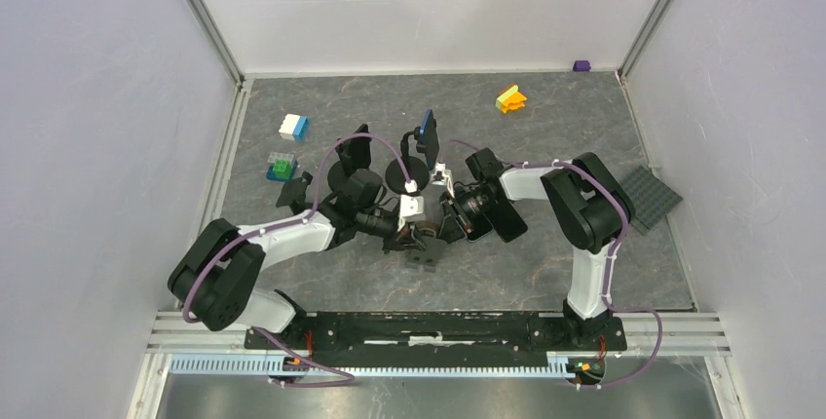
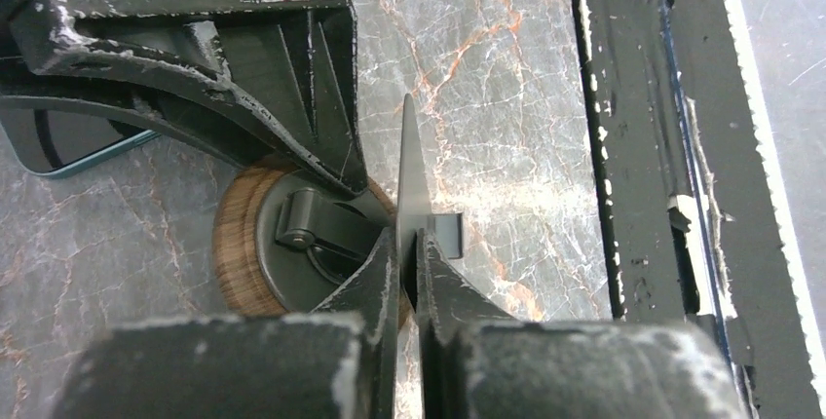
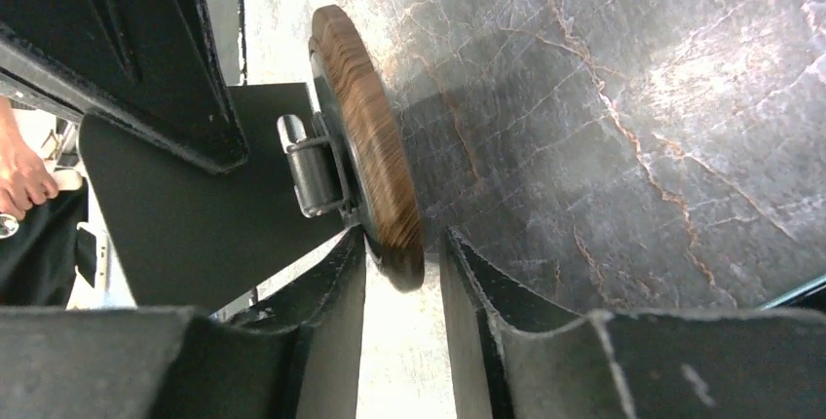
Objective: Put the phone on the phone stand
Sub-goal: Adjust the phone stand at the center of the board.
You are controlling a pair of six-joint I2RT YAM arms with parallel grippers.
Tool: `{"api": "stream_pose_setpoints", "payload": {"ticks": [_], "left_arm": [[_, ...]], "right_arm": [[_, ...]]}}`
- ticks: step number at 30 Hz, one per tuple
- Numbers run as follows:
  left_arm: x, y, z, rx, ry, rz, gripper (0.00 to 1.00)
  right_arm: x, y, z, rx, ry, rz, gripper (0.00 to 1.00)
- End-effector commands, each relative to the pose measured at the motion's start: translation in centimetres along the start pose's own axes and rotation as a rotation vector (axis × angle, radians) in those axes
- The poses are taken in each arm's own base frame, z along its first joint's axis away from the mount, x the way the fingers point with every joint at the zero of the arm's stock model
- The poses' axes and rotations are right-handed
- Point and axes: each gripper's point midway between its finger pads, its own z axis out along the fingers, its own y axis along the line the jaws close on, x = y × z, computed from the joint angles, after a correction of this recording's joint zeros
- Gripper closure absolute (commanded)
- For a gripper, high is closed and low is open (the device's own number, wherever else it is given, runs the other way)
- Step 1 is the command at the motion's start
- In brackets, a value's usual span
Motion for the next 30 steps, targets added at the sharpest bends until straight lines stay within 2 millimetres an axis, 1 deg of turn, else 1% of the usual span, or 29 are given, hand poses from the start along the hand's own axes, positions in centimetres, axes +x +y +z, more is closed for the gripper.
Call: {"api": "stream_pose_setpoints", "payload": {"ticks": [1, 4, 11, 16, 20, 22, 27, 30], "left_arm": [[-0.6, 1.2, 0.3, -0.027, -0.025, -0.035, 0.98], [0.0, 1.3, 0.2, -0.036, -0.017, -0.056, 0.98], [0.6, 1.9, 0.0, -0.042, -0.020, -0.135, 0.98], [0.6, 1.9, -0.1, -0.015, -0.021, -0.225, 0.98], [0.9, 2.6, -0.2, -0.028, -0.016, -0.292, 0.98], [0.8, 3.1, -0.2, -0.040, -0.014, -0.335, 0.98], [1.2, 4.9, -0.3, -0.113, -0.010, -0.392, 0.82], [1.5, 5.7, -0.5, -0.148, -0.008, -0.414, 0.78]], "right_arm": [[2.2, -5.4, -1.6, 0.292, 0.154, -0.088, 0.54], [1.2, -5.2, -2.2, 0.299, 0.140, -0.109, 0.44], [-0.2, -4.9, -4.0, 0.311, 0.116, -0.127, 0.34], [-1.3, -4.6, -5.5, 0.316, 0.092, -0.138, 0.30], [-2.4, -4.4, -7.1, 0.335, 0.058, -0.160, 0.29], [-3.1, -4.0, -7.7, 0.328, 0.034, -0.174, 0.29], [-4.9, -2.4, -8.9, 0.311, -0.004, -0.238, 0.29], [-6.0, -1.6, -9.7, 0.321, -0.021, -0.276, 0.28]]}}
